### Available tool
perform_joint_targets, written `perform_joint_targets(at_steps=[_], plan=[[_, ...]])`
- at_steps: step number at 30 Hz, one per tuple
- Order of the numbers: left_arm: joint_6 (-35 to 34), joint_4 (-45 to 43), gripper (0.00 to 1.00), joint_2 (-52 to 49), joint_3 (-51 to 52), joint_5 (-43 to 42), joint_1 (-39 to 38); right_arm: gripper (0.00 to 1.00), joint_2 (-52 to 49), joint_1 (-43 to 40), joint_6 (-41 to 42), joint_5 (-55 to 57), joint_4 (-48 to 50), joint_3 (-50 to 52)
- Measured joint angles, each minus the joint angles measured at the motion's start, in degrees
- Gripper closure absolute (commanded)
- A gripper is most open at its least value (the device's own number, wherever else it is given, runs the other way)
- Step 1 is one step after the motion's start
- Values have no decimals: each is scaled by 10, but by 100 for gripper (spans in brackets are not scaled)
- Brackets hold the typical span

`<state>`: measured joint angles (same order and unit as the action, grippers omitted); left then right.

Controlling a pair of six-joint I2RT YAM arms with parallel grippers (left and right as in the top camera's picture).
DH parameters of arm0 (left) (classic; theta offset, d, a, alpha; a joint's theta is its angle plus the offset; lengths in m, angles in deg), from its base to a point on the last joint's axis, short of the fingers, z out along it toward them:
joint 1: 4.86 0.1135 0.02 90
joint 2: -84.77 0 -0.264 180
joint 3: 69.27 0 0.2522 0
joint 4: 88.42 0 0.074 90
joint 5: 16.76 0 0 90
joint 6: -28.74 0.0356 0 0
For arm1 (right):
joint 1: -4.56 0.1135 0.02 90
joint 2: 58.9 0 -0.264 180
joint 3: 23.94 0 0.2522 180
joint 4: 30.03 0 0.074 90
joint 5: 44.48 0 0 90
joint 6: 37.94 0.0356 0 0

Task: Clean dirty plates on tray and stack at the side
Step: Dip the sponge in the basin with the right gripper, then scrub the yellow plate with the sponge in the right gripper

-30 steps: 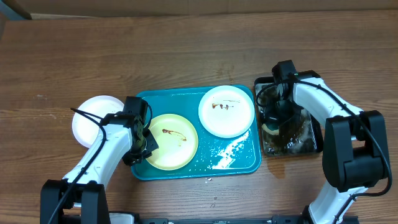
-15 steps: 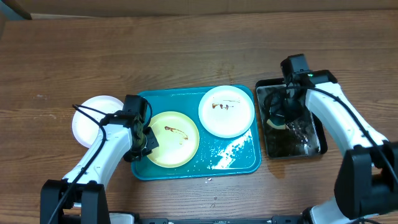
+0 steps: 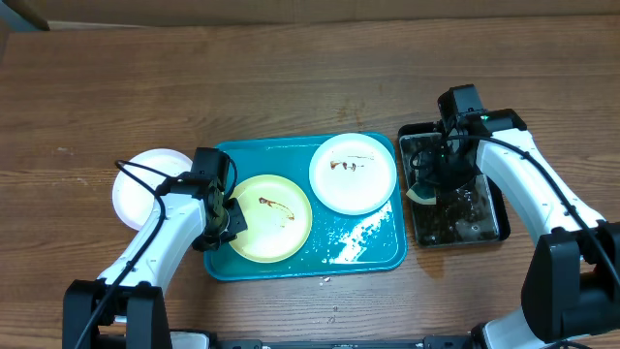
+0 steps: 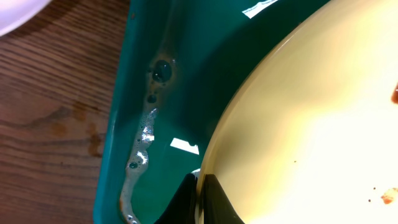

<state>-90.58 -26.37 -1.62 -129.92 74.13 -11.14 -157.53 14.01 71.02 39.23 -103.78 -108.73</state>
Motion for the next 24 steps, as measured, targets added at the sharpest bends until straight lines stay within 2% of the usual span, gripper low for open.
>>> perform_joint_targets(at_steps=[3, 9, 13, 19, 24], plan=[[12, -6, 96, 0, 0, -11, 0, 96, 0, 0, -9, -15, 0, 0], [23, -7, 96, 0, 0, -22, 0, 96, 0, 13, -71, -132, 19, 0], [25, -5, 96, 0, 0, -24, 0, 96, 0, 76, -88, -189, 53, 0], [26, -5, 96, 0, 0, -24, 0, 96, -1, 217, -38, -206, 169, 0], [26, -5, 96, 0, 0, -24, -15, 96, -14, 296, 26, -202, 260, 0]])
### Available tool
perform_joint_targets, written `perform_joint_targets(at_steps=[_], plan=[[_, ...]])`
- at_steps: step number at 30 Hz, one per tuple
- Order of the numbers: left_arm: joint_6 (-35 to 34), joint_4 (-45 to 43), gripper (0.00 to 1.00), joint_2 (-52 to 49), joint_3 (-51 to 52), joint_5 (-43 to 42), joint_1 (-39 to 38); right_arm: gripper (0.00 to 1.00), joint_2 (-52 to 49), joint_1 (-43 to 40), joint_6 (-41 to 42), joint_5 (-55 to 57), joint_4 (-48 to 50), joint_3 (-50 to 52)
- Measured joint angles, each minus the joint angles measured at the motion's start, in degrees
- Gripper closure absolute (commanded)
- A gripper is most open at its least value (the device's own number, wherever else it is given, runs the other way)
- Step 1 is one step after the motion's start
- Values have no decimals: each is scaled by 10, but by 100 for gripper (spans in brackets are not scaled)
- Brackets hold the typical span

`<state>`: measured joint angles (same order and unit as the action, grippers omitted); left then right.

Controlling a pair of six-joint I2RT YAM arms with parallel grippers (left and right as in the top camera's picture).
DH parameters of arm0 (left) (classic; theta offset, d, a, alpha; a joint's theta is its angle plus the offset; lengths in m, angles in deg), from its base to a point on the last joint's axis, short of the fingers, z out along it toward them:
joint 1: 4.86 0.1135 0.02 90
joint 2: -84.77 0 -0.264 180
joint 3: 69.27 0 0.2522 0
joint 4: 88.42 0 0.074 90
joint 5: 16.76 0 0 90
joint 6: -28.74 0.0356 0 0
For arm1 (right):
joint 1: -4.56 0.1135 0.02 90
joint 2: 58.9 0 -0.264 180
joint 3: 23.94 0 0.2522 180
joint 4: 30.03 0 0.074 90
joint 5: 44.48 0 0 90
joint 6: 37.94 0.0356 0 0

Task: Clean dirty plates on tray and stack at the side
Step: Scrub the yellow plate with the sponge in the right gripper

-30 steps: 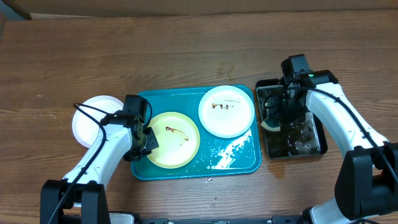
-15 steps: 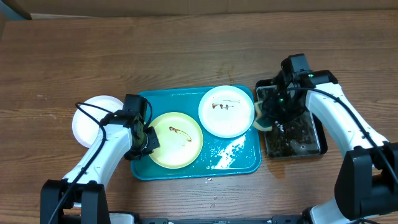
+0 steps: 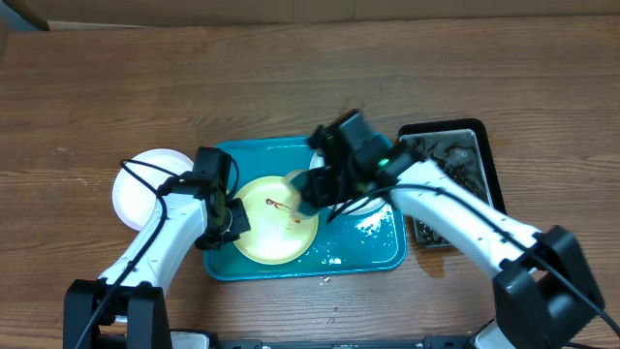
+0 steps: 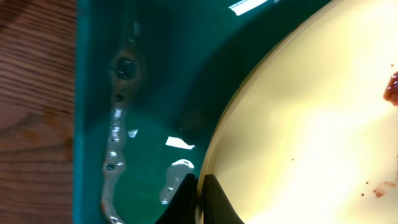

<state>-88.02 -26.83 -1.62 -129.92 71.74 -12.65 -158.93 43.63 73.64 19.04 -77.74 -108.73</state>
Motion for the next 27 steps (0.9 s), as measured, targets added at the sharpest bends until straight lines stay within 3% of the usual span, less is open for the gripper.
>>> perform_joint_targets(at_steps=[7, 27], plan=[[0, 5, 96, 0, 0, 0, -28, 96, -55, 40, 52, 5, 67, 0], [0, 14, 96, -1, 0, -5, -41, 96, -159, 67, 91, 13, 127, 0]])
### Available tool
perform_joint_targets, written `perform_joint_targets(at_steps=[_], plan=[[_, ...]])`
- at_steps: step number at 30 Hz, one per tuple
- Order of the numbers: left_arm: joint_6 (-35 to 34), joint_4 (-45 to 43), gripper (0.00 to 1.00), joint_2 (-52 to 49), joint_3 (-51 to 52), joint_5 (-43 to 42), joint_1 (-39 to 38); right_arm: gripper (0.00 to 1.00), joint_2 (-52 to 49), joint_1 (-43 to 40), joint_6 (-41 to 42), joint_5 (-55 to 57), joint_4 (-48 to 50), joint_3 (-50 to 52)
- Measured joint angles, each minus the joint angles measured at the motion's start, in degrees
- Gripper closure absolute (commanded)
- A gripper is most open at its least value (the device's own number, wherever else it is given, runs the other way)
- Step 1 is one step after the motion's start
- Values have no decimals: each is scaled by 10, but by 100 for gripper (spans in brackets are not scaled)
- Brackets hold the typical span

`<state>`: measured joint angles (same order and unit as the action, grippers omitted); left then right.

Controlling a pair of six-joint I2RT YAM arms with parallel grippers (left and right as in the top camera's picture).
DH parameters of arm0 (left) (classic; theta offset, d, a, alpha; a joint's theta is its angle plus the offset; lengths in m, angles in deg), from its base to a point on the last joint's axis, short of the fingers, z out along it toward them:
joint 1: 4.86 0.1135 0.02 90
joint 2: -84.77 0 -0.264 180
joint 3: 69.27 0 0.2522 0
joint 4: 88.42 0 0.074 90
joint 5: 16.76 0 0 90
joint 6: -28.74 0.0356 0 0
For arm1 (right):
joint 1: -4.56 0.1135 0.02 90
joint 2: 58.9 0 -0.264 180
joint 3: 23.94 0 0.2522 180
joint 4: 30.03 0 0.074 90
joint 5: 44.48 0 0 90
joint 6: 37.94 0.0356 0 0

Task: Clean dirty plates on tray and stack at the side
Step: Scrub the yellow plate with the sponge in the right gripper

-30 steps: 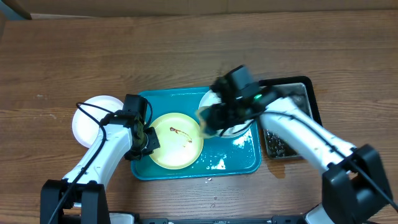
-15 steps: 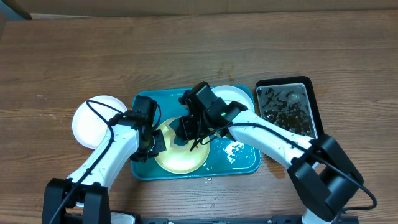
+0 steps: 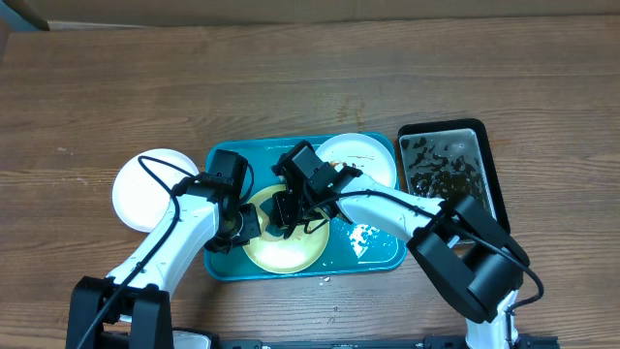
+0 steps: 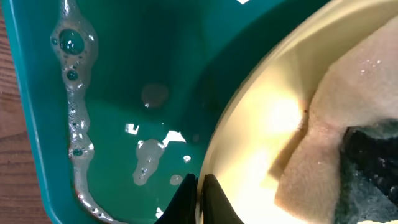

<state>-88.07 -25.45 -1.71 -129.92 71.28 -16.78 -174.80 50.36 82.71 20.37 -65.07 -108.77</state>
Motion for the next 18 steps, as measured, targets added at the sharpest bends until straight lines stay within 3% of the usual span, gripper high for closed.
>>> perform_joint_targets(at_steps=[8, 18], plan=[[-28, 12, 96, -2, 0, 0, -2, 96, 5, -9, 65, 50, -121, -21], [-57, 8, 96, -2, 0, 8, -4, 96, 19, -21, 76, 101, -269, -33]])
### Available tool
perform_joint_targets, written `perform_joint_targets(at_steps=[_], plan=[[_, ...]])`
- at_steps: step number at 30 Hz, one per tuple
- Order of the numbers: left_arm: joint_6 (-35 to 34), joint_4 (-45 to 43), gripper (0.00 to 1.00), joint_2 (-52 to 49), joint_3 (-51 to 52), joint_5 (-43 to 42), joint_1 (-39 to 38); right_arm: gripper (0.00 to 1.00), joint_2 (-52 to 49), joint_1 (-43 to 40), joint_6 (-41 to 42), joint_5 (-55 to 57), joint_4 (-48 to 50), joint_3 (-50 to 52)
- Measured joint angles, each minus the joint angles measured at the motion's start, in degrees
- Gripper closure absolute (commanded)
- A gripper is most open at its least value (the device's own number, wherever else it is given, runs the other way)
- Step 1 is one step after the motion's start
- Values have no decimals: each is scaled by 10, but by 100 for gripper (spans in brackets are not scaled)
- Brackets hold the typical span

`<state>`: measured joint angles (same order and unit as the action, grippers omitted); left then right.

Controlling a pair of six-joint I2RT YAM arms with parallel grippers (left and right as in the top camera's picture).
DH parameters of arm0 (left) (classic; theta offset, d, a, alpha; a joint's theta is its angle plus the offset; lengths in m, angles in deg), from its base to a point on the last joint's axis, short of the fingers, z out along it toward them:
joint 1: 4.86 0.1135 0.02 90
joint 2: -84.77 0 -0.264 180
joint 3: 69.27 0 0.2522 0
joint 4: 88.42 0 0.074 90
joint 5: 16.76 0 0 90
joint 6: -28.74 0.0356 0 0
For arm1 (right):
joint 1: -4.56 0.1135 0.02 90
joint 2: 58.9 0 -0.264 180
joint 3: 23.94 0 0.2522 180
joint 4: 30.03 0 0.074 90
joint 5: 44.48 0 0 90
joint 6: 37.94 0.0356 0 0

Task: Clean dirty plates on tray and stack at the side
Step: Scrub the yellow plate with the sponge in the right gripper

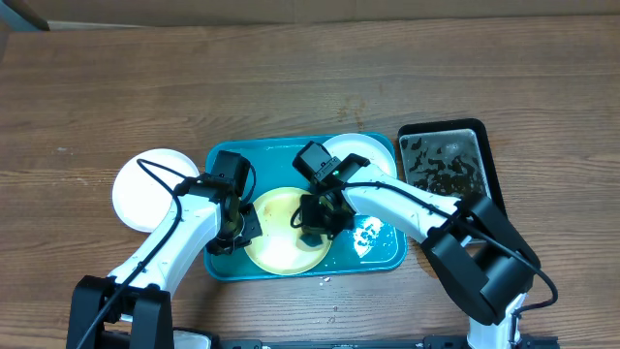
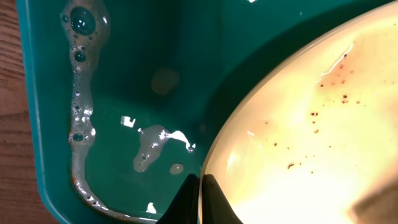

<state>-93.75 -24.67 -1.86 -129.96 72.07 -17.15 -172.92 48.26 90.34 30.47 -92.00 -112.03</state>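
A yellow plate lies on the teal tray, and my left gripper is shut on its left rim. In the left wrist view the fingers pinch the rim of the yellow plate, which is wet with brown specks. My right gripper presses down on the plate's right half, shut on a sponge. Only a tan corner of the sponge shows. A white plate with a brown smear sits at the tray's back right, partly under the right arm.
A clean white plate rests on the table left of the tray. A black bin of dirty water stands to the tray's right. Foam lies on the tray's front right, and a soapy trail runs along its left wall.
My right gripper with the sponge has moved from the plate's upper middle to its right half. The sponge has nearly left the left wrist view. Wet brown specks now show where it was.
My left gripper held the yellow plate's rim throughout. My right gripper was first in the black bin, then over the tray with the sponge, then on the plate's brown streak. Now it is further right, and the streak is down to specks.
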Motion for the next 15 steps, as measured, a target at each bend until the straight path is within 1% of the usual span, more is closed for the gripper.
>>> perform_joint_targets(at_steps=[7, 11, 15], plan=[[-4, 0, 96, 0, -1, -3, -1, 96, 3, 2, 1, 39, -20, -5], [-4, 4, 96, -1, -2, 13, 0, 96, 3, -3, -1, 70, -47, -16], [-4, 4, 96, -1, -2, 19, 0, 96, 4, -8, -26, 84, -53, -33]])
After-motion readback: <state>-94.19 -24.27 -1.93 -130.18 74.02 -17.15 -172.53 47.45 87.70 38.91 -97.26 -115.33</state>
